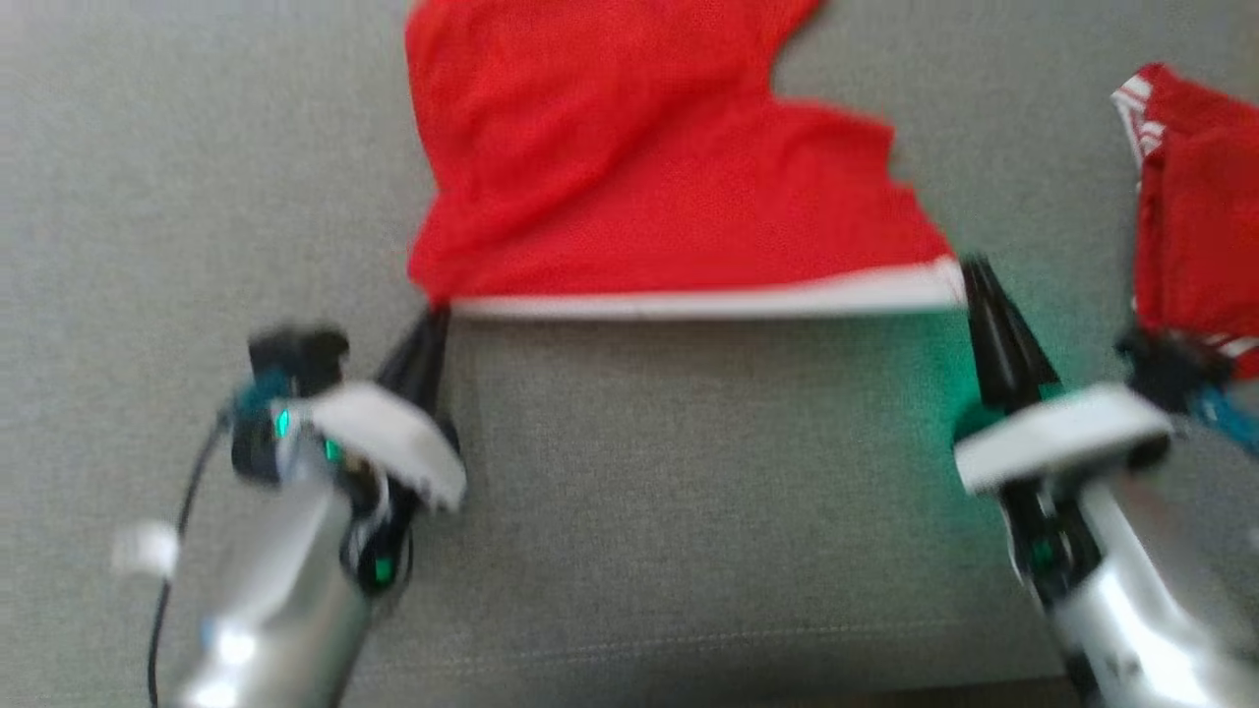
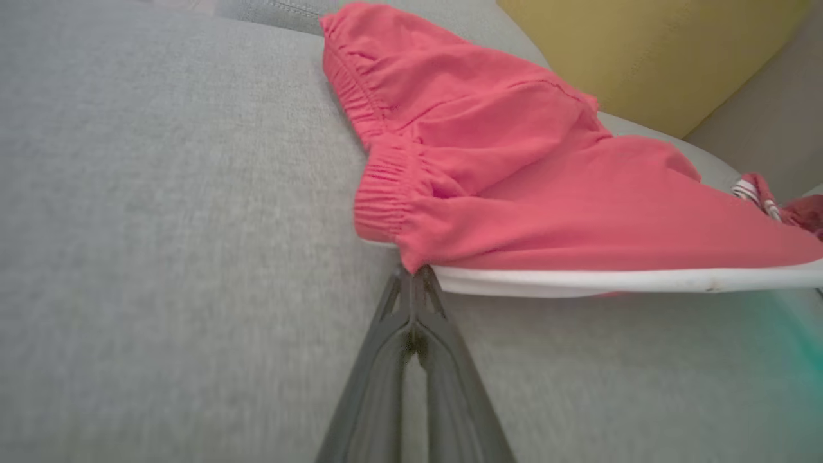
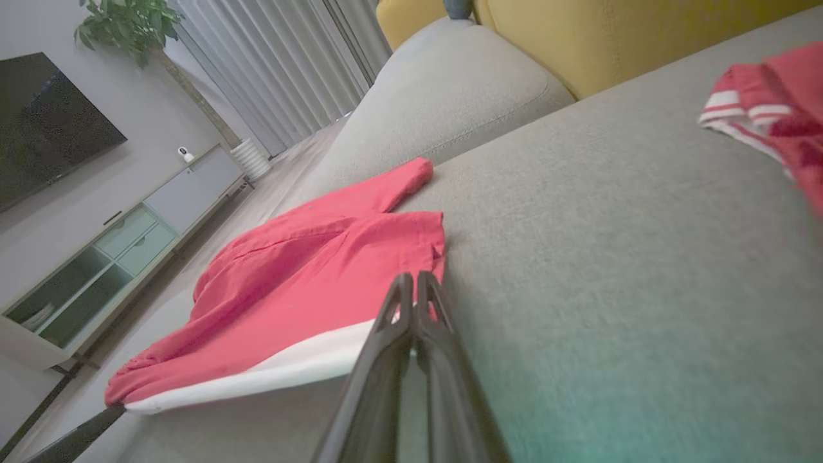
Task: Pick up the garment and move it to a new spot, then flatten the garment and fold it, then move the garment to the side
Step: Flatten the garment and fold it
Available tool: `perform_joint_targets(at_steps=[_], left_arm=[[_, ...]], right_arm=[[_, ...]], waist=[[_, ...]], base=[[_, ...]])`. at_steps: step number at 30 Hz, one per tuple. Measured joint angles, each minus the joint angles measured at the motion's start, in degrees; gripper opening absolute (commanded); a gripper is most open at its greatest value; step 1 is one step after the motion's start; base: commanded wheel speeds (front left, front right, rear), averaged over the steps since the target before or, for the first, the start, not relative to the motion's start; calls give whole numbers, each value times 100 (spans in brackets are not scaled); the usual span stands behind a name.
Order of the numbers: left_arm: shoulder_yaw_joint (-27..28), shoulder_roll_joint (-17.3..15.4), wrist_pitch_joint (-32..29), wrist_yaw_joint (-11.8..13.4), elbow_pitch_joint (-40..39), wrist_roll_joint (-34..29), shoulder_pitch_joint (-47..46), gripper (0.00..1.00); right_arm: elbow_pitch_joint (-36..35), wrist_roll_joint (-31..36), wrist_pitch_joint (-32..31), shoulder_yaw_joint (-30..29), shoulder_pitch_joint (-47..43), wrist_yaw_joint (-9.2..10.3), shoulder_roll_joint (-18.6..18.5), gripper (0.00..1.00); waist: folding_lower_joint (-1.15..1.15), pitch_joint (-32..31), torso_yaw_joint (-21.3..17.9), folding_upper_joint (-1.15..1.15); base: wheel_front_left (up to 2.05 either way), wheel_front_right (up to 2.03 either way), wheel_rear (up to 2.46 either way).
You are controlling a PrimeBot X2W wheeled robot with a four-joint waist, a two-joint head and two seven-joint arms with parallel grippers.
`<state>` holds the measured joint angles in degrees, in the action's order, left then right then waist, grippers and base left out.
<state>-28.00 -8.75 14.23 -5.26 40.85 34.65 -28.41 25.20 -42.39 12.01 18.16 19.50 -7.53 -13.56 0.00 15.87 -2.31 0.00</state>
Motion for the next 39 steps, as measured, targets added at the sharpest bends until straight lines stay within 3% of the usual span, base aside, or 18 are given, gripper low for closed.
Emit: perform_joint_targets(at_steps=[4,13,18,23,27,39], left_arm=[[-55,-177,-21,268,-923,-30,861,0],[-76,-831,-1004,1452,-3897,-20,3041,0],[-96,-1094,-1510,1772,-4827,-20,3434,0],[-121,-1259,-1934,1746,-5056,-18,3283,0],[-111,-1277,-2225,1602,-5015,165,2782,0],[101,-876,-2429,895,-3906,711,687,0]], right_arm=[[-651,253,-327,-449,-811,0,29,0],[-2853,1170,-1775,-1667,-2771,0,790,0],[-3610,1382,-2316,-2018,-3174,0,1007,0],[-3823,1499,-2568,-2127,-2987,0,1080,0],[-3717,1525,-2725,-2181,-2251,0,1017,0],[-1944,1319,-2954,-1826,857,0,328,0]], waist=[[0,-216,21,0],[0,-594,74,0],[0,-581,117,0],[0,-488,132,0],[0,-305,135,0],[1,671,383,0]], base=[[0,0,0],[0,0,0],[0,0,0],[0,0,0],[0,0,0],[0,0,0]])
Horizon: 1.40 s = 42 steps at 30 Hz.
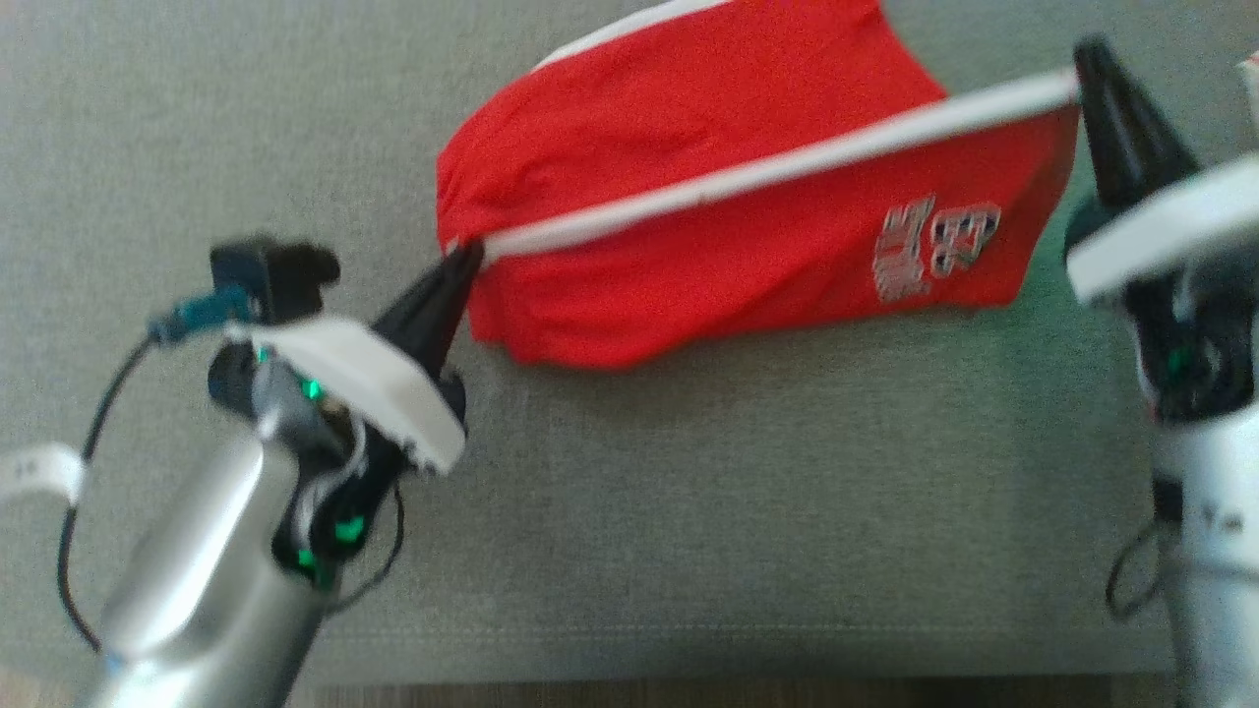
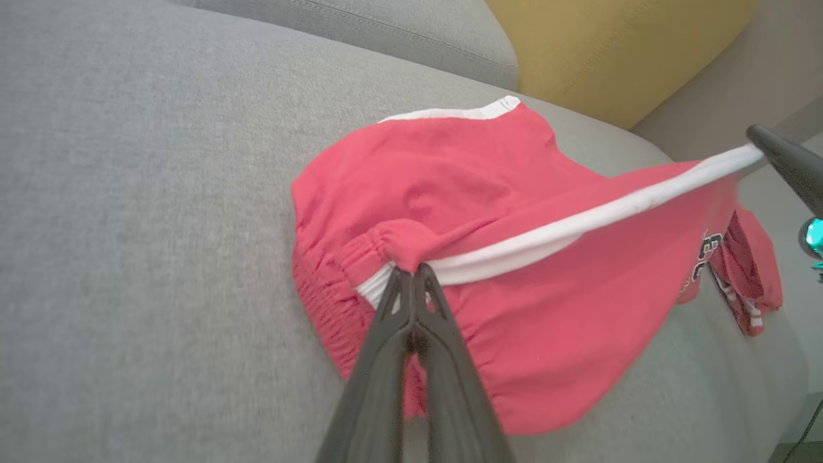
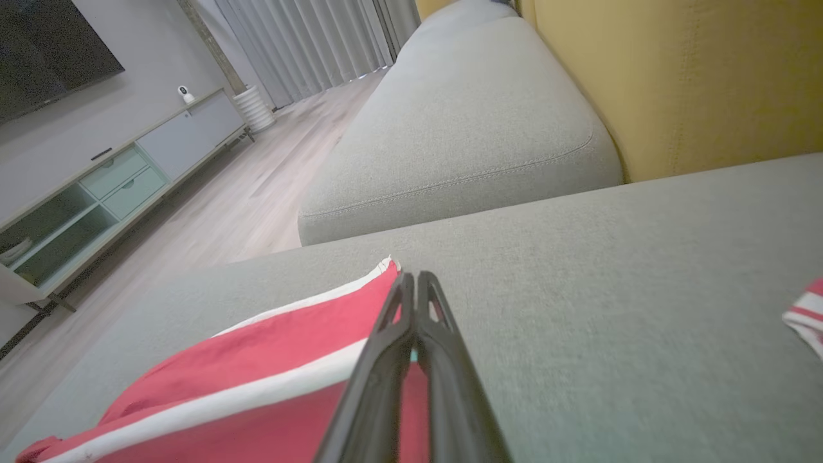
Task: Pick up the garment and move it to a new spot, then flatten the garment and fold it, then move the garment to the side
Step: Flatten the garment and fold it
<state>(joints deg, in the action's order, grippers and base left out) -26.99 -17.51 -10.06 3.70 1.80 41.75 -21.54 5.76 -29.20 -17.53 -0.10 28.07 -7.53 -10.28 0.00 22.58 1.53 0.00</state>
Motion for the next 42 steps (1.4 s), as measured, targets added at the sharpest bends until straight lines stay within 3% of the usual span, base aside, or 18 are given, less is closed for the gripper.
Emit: perform_joint_targets(at_steps=[9,21,22,23,24,25,31,34,35,42], left_arm=[[88,359,111,-394,1218,83,-1449,0],[66,754,470,-781,2508,135,-2307,0],[40,782,498,-798,2606,136,-2365,0],[26,810,519,-834,2691,138,-2408,19],[19,846,554,-879,2785,164,-2446,47],[9,872,594,-882,2851,180,-2463,100],[-2,927,1225,-903,3028,105,-2405,100],[21,916,1840,-636,2959,-171,-2221,100],[34,888,2197,-419,2855,-397,-2011,100],[567,806,2438,172,1694,-1217,-1259,100]], right_arm=[[1779,-110,69,810,2101,0,-334,0],[3428,-450,822,1751,3346,0,-427,0],[3515,-478,916,1847,3395,0,-443,9],[3578,-522,1029,1936,3431,0,-446,32],[3634,-568,1152,2040,3465,0,-449,100],[3652,-595,1323,2138,3474,0,-453,100],[3693,-566,2595,2627,3448,0,-611,100],[3655,-343,3056,2631,3319,0,-728,100],[3515,-110,3151,2554,3084,0,-770,100],[2284,611,3218,1508,1866,0,-708,100]], waist=[[1,630,371,0],[1,970,683,0],[0,982,692,0],[0,992,699,0],[0,997,701,0],[0,997,701,0],[0,910,657,0],[0,820,599,0],[0,744,549,0],[0,454,330,0]], base=[[0,0,0],[0,0,0],[0,0,0],[0,0,0],[0,0,0],[0,0,0],[0,0,0],[0,0,0],[0,0,0],[0,0,0]])
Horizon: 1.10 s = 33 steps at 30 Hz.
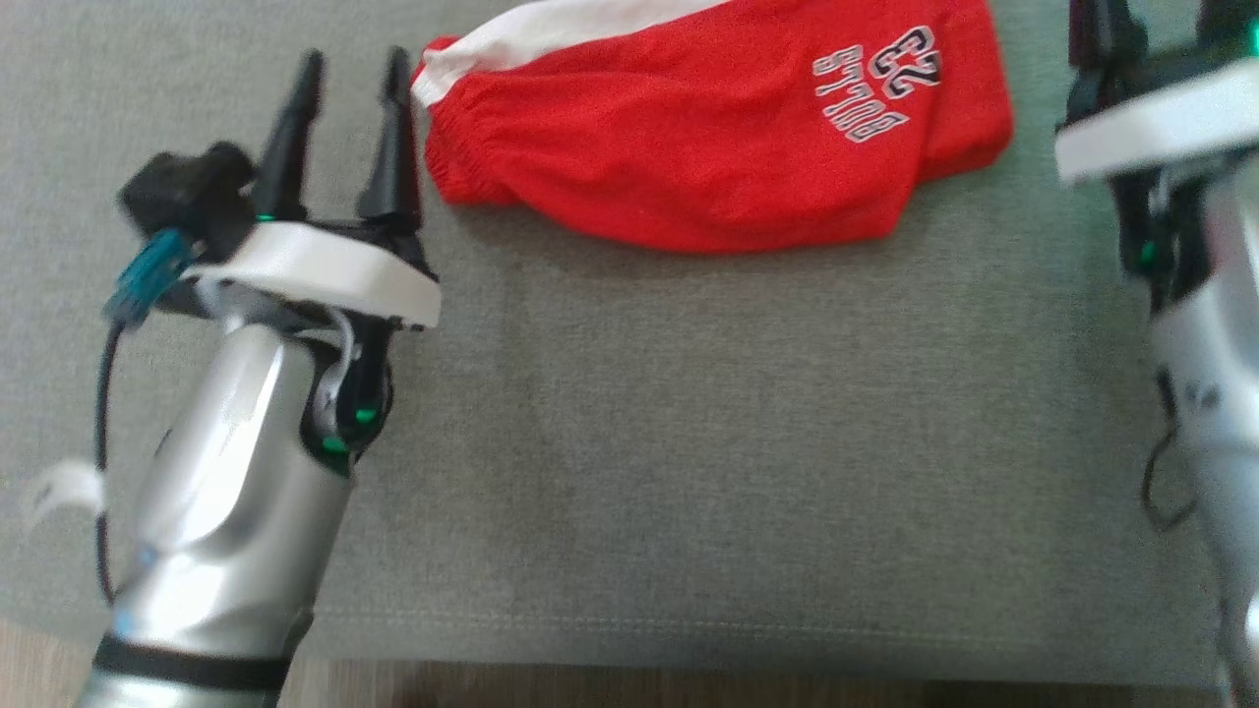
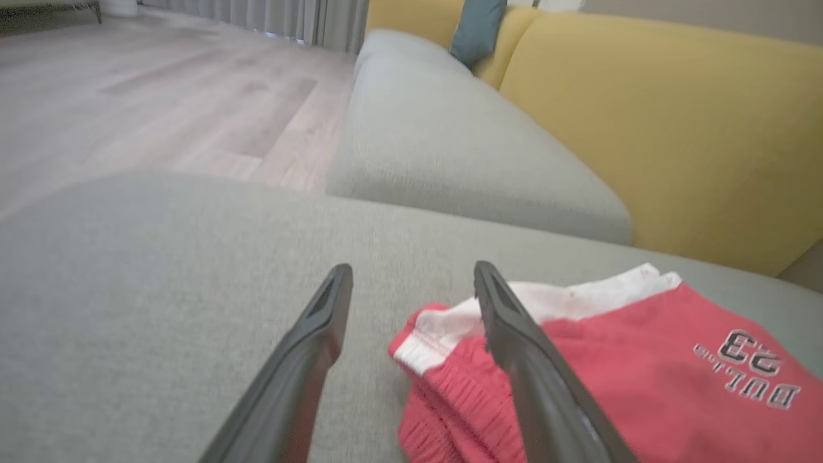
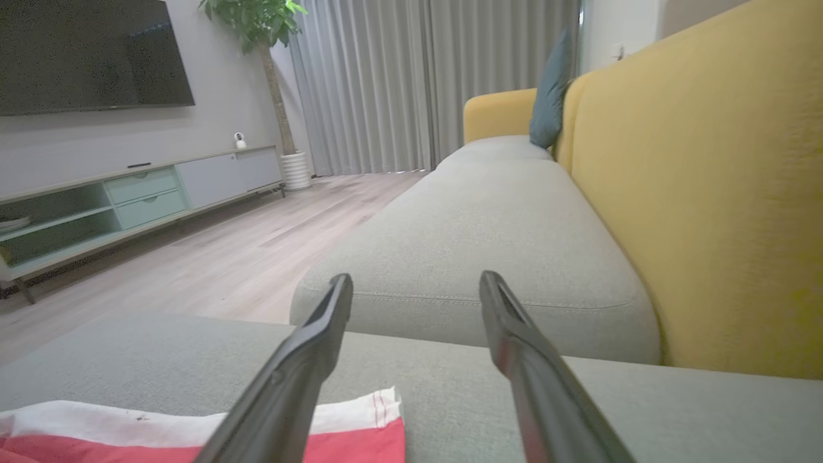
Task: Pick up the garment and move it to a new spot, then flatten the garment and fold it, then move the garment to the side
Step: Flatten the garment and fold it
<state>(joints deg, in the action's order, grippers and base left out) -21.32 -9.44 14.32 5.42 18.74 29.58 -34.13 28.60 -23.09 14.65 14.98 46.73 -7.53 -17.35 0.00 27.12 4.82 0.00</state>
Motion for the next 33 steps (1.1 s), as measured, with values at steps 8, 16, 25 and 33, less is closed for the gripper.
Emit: perform_joint_targets(at_steps=[8,16,25,33], left_arm=[[552,12,38,122,-1025,-893,1159,100],[754,43,37,113,-1181,-1324,1870,100],[933,154,37,-48,-1209,-1496,2031,100],[1047,277,38,-192,-1195,-1642,2026,100]], right_arm=[[-1046,573,-1,-732,-1966,0,543,100],[-1759,773,-285,-999,-2994,0,890,100],[-2108,848,-497,-1141,-3233,0,973,100],[-2239,855,-657,-1189,-3234,0,984,100]], waist=[[0,-412,-249,0],[0,-725,-490,0],[0,-770,-541,0],[0,-714,-518,0]], base=[[0,0,0],[0,0,0],[0,0,0],[0,0,0]])
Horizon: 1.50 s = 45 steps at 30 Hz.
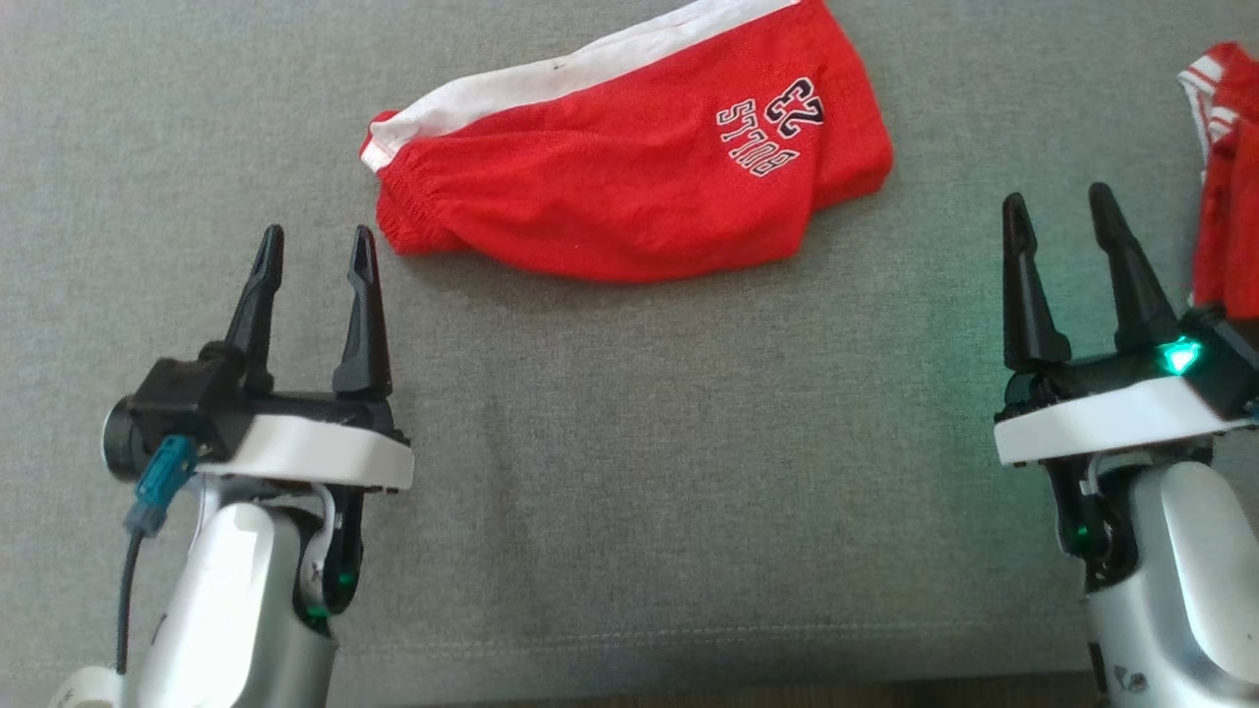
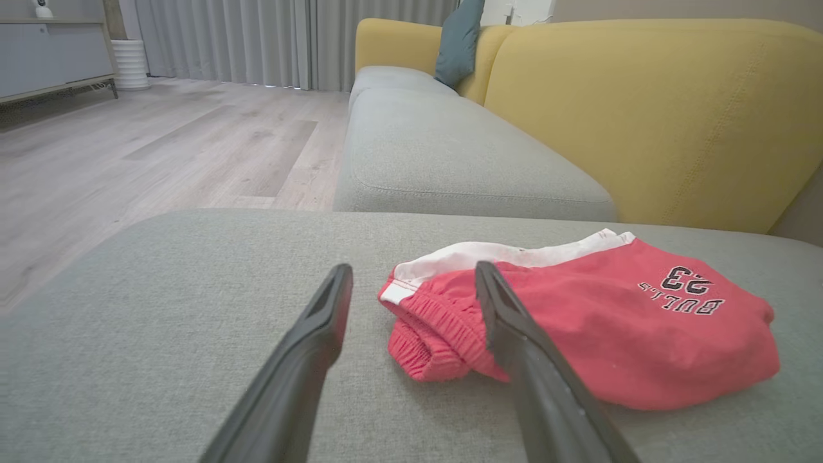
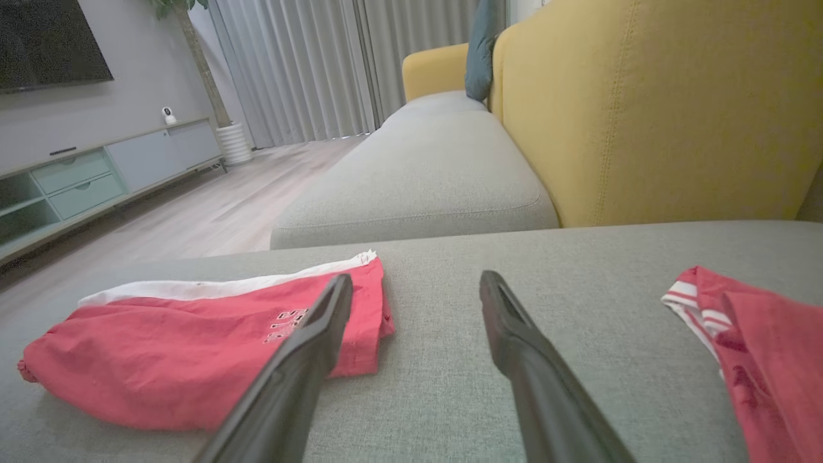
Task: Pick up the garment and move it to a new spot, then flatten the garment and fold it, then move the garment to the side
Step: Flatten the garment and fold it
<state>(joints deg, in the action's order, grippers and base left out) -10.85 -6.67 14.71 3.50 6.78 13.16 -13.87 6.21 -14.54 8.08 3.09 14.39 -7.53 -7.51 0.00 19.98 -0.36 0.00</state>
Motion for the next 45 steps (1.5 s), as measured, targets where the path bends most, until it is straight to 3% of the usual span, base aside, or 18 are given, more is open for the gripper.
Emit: perform_joint_targets(at_steps=[5,10,15,21,22,24,25,32,39,41,45], left_arm=[[42,75,0,-104,-5,-57,-71,100],[40,170,-1,-211,-60,-119,-300,100],[42,264,0,-308,-110,-149,-583,100],[51,343,0,-353,-92,-192,-591,100],[52,350,0,-356,-92,-200,-592,100],[73,360,0,-357,-89,-200,-592,100],[85,366,0,-359,-89,-203,-592,100],[202,392,0,-423,-64,-301,-590,100],[235,398,0,-457,15,-357,-482,100],[243,399,0,-457,66,-358,-291,100],[242,400,0,-459,115,-358,-181,100]], right_arm=[[149,-29,-548,81,124,0,-38,100],[531,-101,-1111,430,966,0,-289,100],[1183,-227,-1641,677,1912,0,-419,100],[1902,-226,-2240,735,2327,0,-427,100],[1936,-226,-2331,735,2418,0,-425,96],[2017,-219,-2561,740,2564,0,-399,40],[2018,-224,-2636,753,2596,0,-387,0],[1694,-420,-2688,766,2315,0,-201,0],[1031,-520,-2214,408,1089,0,76,0],[650,-573,-1965,66,320,0,216,0],[554,-573,-1892,-225,44,0,264,0]], waist=[[0,162,53,0],[0,439,159,0],[0,738,322,0],[0,905,513,0],[0,913,525,0],[0,908,526,0],[0,900,518,0],[1,776,419,0],[0,555,301,0],[0,385,200,0],[0,270,128,0]], base=[[0,0,0],[0,0,0],[0,0,0],[0,0,0],[0,0,0],[0,0,0],[0,0,0],[0,0,0],[0,0,0],[0,0,0],[0,0,0]])
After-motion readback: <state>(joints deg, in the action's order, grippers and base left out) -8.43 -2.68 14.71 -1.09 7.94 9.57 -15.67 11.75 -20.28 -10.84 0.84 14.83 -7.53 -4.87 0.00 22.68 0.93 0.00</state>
